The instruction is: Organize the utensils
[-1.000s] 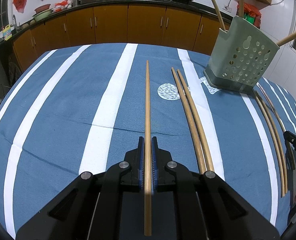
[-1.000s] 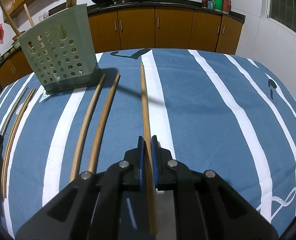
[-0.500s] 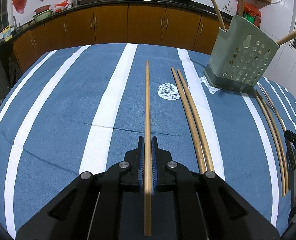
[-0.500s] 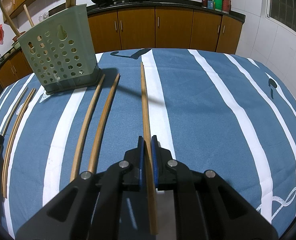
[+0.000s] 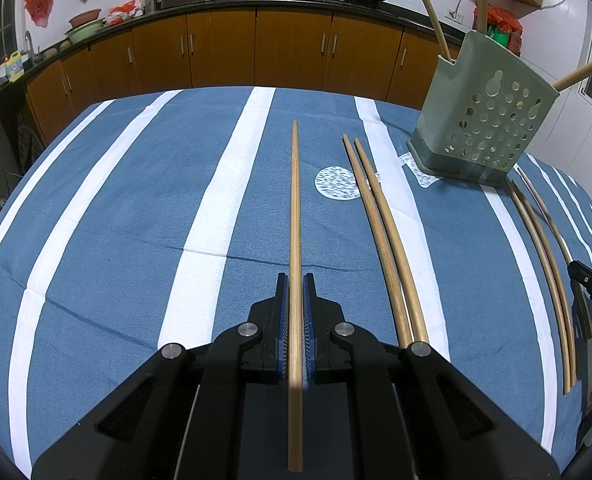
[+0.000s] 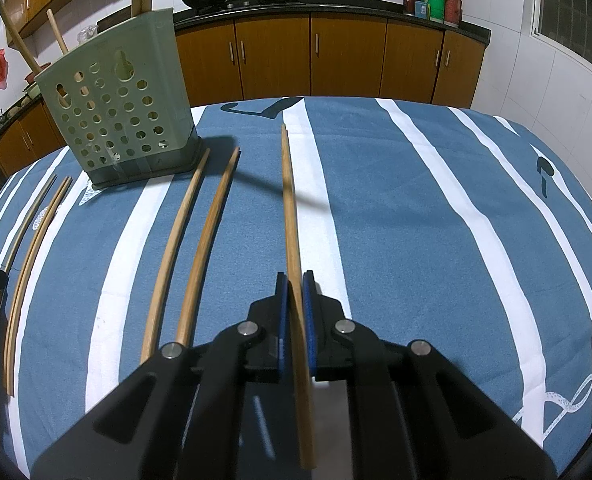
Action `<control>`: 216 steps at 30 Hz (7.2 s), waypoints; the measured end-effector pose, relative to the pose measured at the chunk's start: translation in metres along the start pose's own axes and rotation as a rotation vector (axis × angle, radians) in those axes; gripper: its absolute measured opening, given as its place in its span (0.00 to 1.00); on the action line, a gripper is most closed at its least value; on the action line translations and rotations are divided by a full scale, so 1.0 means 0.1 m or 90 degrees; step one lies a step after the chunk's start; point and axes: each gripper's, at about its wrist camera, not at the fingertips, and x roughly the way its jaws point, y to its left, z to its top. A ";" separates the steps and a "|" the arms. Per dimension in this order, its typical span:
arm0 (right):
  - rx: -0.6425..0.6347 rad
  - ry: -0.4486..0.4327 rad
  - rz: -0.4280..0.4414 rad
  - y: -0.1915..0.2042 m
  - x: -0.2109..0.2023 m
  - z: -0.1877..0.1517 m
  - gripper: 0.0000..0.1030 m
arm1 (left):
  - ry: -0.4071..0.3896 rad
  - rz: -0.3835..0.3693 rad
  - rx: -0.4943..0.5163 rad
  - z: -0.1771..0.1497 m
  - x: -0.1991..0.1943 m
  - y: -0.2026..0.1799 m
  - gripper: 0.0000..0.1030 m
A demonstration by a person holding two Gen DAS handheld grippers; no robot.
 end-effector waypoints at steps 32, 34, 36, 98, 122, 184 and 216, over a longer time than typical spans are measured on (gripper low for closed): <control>-0.001 0.000 0.000 -0.01 0.00 0.00 0.11 | 0.000 0.003 0.005 0.00 0.00 -0.02 0.09; -0.004 0.000 -0.005 -0.01 -0.01 -0.03 0.13 | 0.001 0.015 0.022 -0.02 -0.02 -0.04 0.09; -0.001 0.000 0.000 -0.02 -0.03 -0.06 0.13 | 0.002 0.019 0.026 -0.06 -0.04 -0.05 0.09; 0.036 -0.401 0.181 0.55 -1.38 1.51 0.08 | -0.409 -0.195 -0.028 1.49 -1.22 -0.75 0.07; 0.052 -0.431 0.138 0.31 -1.56 1.15 0.41 | -0.366 -0.241 -0.072 1.35 -1.25 -0.50 0.49; 0.001 -0.004 -0.008 0.00 -0.01 0.01 0.08 | 0.001 0.014 0.019 0.03 0.04 -0.02 0.08; 0.013 -0.002 -0.017 -0.08 0.04 0.03 0.12 | 0.001 0.022 0.025 0.04 0.05 -0.04 0.10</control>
